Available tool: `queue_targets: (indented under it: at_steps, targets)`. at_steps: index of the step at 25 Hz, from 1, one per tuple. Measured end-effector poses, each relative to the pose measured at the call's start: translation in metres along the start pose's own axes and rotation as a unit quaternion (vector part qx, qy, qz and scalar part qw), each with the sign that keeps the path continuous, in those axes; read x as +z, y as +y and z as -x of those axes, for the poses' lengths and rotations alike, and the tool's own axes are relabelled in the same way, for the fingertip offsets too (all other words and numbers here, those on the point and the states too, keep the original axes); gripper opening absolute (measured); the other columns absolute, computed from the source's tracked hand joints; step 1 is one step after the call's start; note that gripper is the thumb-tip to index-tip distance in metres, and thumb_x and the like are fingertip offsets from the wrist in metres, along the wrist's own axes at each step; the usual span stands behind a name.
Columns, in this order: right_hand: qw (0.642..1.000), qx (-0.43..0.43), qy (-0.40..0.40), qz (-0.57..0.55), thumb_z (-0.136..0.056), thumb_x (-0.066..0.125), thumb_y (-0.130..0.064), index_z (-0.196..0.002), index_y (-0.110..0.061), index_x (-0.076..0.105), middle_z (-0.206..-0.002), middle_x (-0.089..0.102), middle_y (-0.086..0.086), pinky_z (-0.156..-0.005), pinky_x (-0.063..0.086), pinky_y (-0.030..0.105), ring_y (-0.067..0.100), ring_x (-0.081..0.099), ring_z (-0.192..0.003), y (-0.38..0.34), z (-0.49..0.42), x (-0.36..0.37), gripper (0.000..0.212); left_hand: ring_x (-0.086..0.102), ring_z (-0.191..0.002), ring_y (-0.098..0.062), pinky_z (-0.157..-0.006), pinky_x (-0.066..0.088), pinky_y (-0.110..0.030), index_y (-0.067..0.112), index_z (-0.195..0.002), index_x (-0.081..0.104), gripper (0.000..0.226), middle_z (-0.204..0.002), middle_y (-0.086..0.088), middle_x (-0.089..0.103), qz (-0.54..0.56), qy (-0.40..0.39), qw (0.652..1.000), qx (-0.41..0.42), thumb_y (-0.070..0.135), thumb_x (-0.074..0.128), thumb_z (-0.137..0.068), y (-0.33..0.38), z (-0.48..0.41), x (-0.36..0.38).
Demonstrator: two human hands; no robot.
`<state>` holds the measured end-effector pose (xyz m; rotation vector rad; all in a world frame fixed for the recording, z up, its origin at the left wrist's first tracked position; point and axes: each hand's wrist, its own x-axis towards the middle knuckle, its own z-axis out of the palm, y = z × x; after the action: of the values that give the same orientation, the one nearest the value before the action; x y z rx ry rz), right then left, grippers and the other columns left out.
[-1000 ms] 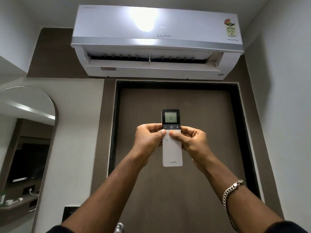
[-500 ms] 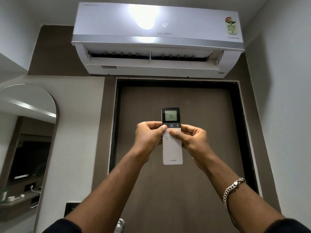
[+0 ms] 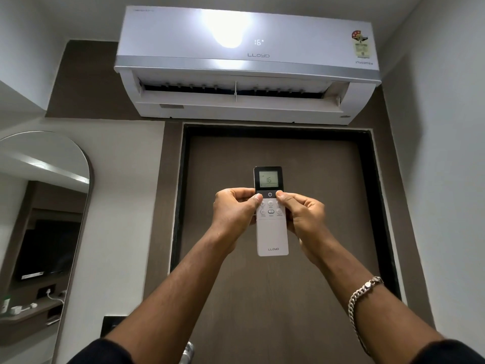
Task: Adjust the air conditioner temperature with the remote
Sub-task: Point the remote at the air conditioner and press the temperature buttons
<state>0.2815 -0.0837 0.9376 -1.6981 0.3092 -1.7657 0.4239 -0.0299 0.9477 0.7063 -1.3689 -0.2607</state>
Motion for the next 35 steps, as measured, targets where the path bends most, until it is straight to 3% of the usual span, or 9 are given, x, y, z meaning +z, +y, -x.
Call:
queue_targets:
  at_steps: [8,17,21,24,29,35]
  targets:
    - [1.000,0.000,0.015,-0.010,-0.086,0.070,-0.028,-0.077,-0.017,0.077,-0.076,0.079,0.005,-0.069,0.059,0.038,0.021,0.074,-0.071,-0.0027,0.0050,0.0043,0.016,0.073,-0.086,-0.015,-0.061,0.058,-0.022,0.006,-0.103,0.064,0.023,-0.096,-0.009,0.073,-0.004,-0.002,1.000,0.003,0.021,0.066,-0.085,-0.0006,0.0016,-0.0015]
    - [1.000,-0.015,0.010,0.009,-0.089,0.066,-0.032,-0.079,-0.022,0.075,-0.078,0.080,0.002,-0.065,0.060,0.032,0.019,0.076,-0.073,-0.0036,0.0078,0.0010,0.016,0.072,-0.090,-0.019,-0.070,0.061,-0.030,0.011,-0.098,0.064,0.017,-0.098,-0.009,0.073,-0.014,-0.006,1.000,0.014,0.022,0.066,-0.085,0.0007,0.0033,0.0001]
    - [1.000,-0.011,0.013,0.006,-0.089,0.066,-0.031,-0.084,-0.017,0.074,-0.080,0.079,0.003,-0.071,0.060,0.037,0.021,0.076,-0.075,-0.0026,0.0083,0.0027,0.018,0.072,-0.089,-0.018,-0.070,0.061,-0.032,0.015,-0.095,0.064,0.013,-0.096,-0.009,0.074,-0.010,-0.005,1.000,0.017,0.023,0.066,-0.085,-0.0008,0.0018,-0.0013]
    - [1.000,-0.018,0.018,0.012,-0.089,0.065,-0.032,-0.082,-0.019,0.073,-0.077,0.079,0.000,-0.068,0.060,0.034,0.020,0.076,-0.074,-0.0033,0.0087,0.0036,0.017,0.072,-0.088,-0.018,-0.070,0.061,-0.032,0.018,-0.092,0.064,0.010,-0.096,-0.009,0.074,-0.012,-0.004,1.000,0.019,0.024,0.066,-0.085,-0.0015,0.0015,-0.0017]
    - [1.000,-0.011,0.025,0.010,-0.090,0.065,-0.028,-0.081,-0.016,0.074,-0.079,0.078,0.007,-0.076,0.059,0.044,0.025,0.075,-0.076,-0.0048,0.0091,0.0044,0.017,0.072,-0.090,-0.019,-0.073,0.061,-0.035,0.014,-0.098,0.063,0.016,-0.097,-0.010,0.073,-0.012,-0.009,1.000,0.018,0.023,0.066,-0.085,-0.0030,0.0025,-0.0025]
    - [1.000,-0.018,0.014,0.015,-0.090,0.064,-0.030,-0.084,-0.017,0.072,-0.082,0.078,0.005,-0.074,0.060,0.041,0.022,0.077,-0.077,-0.0026,0.0102,0.0039,0.016,0.072,-0.090,-0.019,-0.074,0.061,-0.035,0.013,-0.099,0.064,0.017,-0.097,-0.009,0.073,-0.019,-0.012,1.000,0.019,0.024,0.066,-0.085,-0.0037,0.0016,-0.0029]
